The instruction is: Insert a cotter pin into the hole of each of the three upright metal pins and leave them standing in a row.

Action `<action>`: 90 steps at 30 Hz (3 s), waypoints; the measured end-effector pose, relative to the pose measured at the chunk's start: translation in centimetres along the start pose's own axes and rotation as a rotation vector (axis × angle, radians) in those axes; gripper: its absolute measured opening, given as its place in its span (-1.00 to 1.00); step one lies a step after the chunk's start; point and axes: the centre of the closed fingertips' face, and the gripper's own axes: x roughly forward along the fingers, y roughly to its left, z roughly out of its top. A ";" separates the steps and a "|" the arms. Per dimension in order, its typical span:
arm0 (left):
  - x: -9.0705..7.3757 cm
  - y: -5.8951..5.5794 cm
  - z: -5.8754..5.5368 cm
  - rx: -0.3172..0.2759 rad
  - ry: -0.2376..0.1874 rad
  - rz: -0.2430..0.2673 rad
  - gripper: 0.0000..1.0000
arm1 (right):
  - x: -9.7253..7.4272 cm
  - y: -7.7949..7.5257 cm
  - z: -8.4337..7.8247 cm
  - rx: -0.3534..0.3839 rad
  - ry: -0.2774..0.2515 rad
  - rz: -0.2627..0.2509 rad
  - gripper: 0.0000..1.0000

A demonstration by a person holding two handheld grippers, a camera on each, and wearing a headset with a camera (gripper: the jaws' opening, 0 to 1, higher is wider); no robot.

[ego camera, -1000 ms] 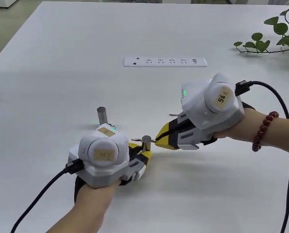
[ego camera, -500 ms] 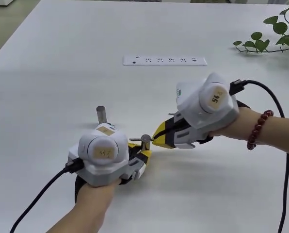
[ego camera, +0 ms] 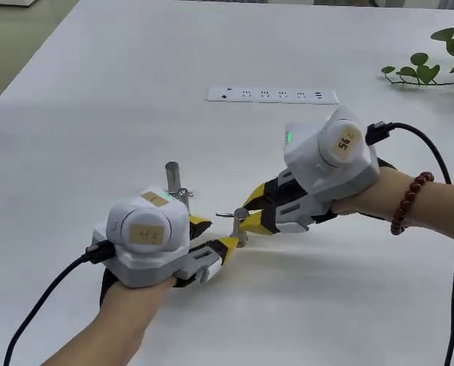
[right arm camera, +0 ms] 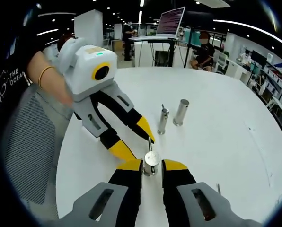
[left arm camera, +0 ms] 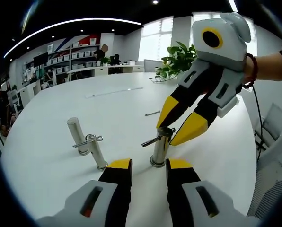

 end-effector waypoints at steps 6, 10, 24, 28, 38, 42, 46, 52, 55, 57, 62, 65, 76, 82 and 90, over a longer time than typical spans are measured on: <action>-0.9 0.1 0.1 -0.010 -0.007 -0.011 -0.40 | 0.8 -0.2 -0.1 0.016 0.006 0.008 -0.78; -1.3 0.4 0.2 -0.009 -0.015 -0.014 -0.35 | 1.1 -0.2 -0.2 0.023 0.009 0.016 -0.80; -3.0 0.3 0.8 -0.018 -0.041 -0.032 -0.20 | 1.2 0.1 0.0 0.057 -0.002 0.039 -0.83; -3.8 0.3 1.2 -0.027 -0.053 -0.037 -0.11 | 1.2 0.2 0.0 0.060 -0.006 0.039 -0.84; -5.4 1.0 1.9 -0.015 -0.081 -0.014 0.11 | 1.2 0.0 -0.1 0.017 0.015 0.049 -0.84; -6.2 1.2 1.9 0.006 -0.086 0.002 0.20 | 1.0 -0.3 0.4 0.023 0.008 0.054 -0.84; -6.8 1.0 2.1 0.012 -0.097 0.000 0.28 | 1.0 -0.5 0.5 0.013 0.014 0.055 -0.84; -7.0 0.8 2.5 0.031 -0.108 -0.008 0.43 | 1.0 -1.3 0.6 0.007 0.023 0.052 -0.84; -7.0 0.8 2.5 0.036 -0.107 -0.009 0.47 | 1.0 -1.8 0.8 0.005 0.022 0.050 -0.84; -7.0 0.9 2.4 0.036 -0.103 -0.008 0.48 | 1.0 -2.1 0.9 0.004 0.024 0.047 -0.84; -7.0 1.1 2.3 0.032 -0.103 -0.004 0.51 | 1.4 -2.6 0.9 0.001 0.027 0.047 -0.84; -7.1 1.2 2.2 0.027 -0.104 -0.002 0.52 | 1.6 -2.9 0.7 0.002 0.030 0.049 -0.84; -7.0 1.2 2.1 0.032 -0.099 -0.007 0.54 | 2.0 -3.4 0.7 -0.010 0.035 0.052 -0.84; -7.0 1.1 2.1 0.039 -0.097 -0.010 0.54 | 2.1 -3.3 0.5 -0.011 0.036 0.070 -0.84; -6.7 0.7 1.9 0.055 -0.084 -0.023 0.54 | 2.0 -3.3 0.5 -0.008 0.037 0.093 -0.83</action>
